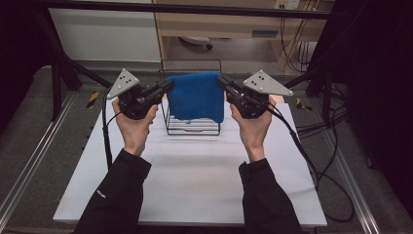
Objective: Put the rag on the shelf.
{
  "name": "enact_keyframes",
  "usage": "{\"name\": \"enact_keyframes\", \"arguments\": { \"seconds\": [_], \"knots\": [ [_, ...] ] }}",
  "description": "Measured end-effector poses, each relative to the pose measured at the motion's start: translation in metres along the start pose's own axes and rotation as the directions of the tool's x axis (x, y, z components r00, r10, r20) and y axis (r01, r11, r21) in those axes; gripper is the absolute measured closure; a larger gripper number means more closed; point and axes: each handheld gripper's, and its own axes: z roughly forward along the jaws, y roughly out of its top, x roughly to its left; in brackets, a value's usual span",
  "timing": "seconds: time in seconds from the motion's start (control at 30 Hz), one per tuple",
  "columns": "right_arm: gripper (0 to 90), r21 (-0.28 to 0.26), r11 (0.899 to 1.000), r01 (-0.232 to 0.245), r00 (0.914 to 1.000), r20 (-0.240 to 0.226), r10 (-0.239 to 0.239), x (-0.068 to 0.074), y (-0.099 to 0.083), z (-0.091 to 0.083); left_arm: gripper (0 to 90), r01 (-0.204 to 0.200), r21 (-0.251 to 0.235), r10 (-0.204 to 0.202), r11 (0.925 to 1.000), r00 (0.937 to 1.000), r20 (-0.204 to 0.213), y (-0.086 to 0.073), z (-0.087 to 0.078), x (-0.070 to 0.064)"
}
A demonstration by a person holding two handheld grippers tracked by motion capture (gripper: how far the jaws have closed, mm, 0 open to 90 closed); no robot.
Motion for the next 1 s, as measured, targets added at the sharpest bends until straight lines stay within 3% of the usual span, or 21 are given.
{"name": "enact_keyframes", "arguments": {
  "seconds": [1.0],
  "knots": [
    [86.4,-0.056,0.998,0.026,0.9996,0.014,-0.026,-0.01,0.049,0.028,85.4,-0.047,-0.059,0.044,0.9971,0.9976,-0.053,0.06,0.012,0.018]
  ]
}}
